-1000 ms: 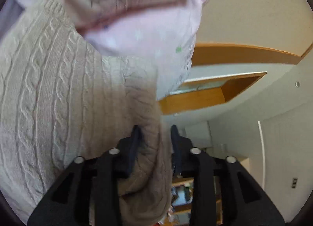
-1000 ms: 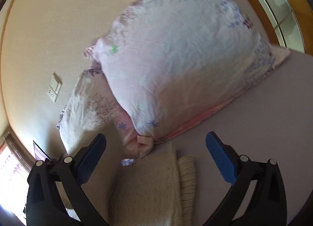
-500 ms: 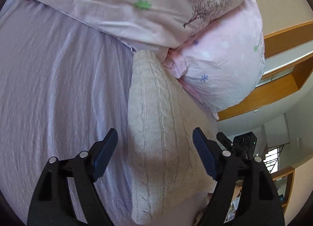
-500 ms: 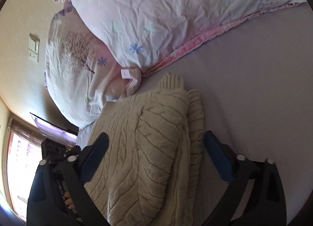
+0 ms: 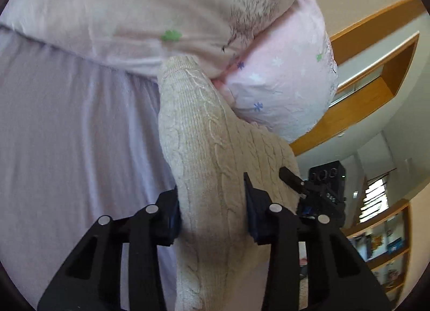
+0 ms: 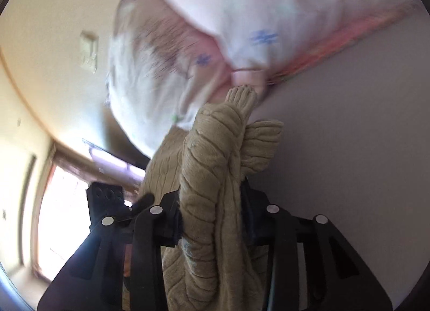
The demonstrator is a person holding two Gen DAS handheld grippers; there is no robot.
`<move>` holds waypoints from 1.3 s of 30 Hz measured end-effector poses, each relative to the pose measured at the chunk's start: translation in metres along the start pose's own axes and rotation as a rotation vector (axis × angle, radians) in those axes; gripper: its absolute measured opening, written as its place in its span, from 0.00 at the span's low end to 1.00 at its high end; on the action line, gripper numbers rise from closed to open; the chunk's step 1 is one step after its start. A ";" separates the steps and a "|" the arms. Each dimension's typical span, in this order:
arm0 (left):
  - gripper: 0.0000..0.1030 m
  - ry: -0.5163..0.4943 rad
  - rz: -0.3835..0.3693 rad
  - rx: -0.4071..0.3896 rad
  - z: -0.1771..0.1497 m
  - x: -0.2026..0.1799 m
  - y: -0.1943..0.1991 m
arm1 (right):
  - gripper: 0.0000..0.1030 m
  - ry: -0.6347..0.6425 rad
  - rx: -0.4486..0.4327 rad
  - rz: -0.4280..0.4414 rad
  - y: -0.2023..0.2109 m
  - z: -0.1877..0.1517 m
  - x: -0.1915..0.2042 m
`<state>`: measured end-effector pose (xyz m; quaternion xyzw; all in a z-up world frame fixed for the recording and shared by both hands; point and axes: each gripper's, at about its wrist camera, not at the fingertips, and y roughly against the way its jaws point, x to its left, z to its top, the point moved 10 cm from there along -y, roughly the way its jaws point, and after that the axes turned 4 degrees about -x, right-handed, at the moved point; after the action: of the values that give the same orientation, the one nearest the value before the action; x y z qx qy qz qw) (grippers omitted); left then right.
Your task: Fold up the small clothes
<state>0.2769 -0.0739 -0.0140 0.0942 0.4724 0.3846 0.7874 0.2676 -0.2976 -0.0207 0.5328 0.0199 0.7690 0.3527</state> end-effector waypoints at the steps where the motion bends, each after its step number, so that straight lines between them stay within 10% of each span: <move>1: 0.49 -0.038 0.065 -0.020 0.007 0.008 0.005 | 0.43 0.053 0.000 -0.081 -0.013 0.001 0.002; 4: 0.53 -0.130 0.299 -0.143 0.029 0.039 0.043 | 0.48 0.116 -0.095 -0.336 -0.006 0.016 -0.011; 10: 0.67 -0.188 0.176 -0.157 0.012 0.009 0.062 | 0.47 0.055 -0.103 -0.204 -0.001 0.017 0.007; 14: 0.70 -0.267 0.158 -0.096 -0.011 -0.010 0.034 | 0.41 0.090 0.010 -0.341 -0.041 0.006 -0.003; 15: 0.70 -0.285 0.171 -0.077 -0.017 -0.012 0.026 | 0.16 0.112 0.004 -0.348 -0.044 0.004 -0.001; 16: 0.70 -0.291 0.175 -0.064 -0.023 -0.013 0.020 | 0.12 0.159 -0.035 -0.359 -0.040 0.006 0.002; 20: 0.69 -0.319 0.111 -0.035 -0.042 -0.019 0.020 | 0.08 0.180 -0.204 -0.511 0.006 0.022 -0.014; 23: 0.69 -0.348 0.114 -0.042 -0.048 -0.026 0.028 | 0.10 0.200 -0.120 -0.645 0.001 0.015 -0.038; 26: 0.76 -0.363 0.196 -0.046 -0.055 -0.018 0.043 | 0.29 0.212 -0.182 -0.643 0.021 0.014 -0.019; 28: 0.98 -0.364 0.330 -0.090 -0.058 -0.003 0.061 | 0.72 0.217 -0.256 -0.568 0.048 0.009 0.006; 32: 0.98 -0.338 0.444 -0.109 -0.070 0.018 0.085 | 0.90 0.238 -0.261 -0.447 0.084 -0.028 0.037; 39: 0.98 -0.252 0.564 -0.014 -0.100 0.046 0.073 | 0.99 0.322 -0.192 -0.617 0.083 -0.086 0.023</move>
<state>0.1690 -0.0132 -0.0611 0.2631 0.3238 0.5764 0.7026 0.1481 -0.3173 -0.0060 0.3384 0.1626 0.6987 0.6090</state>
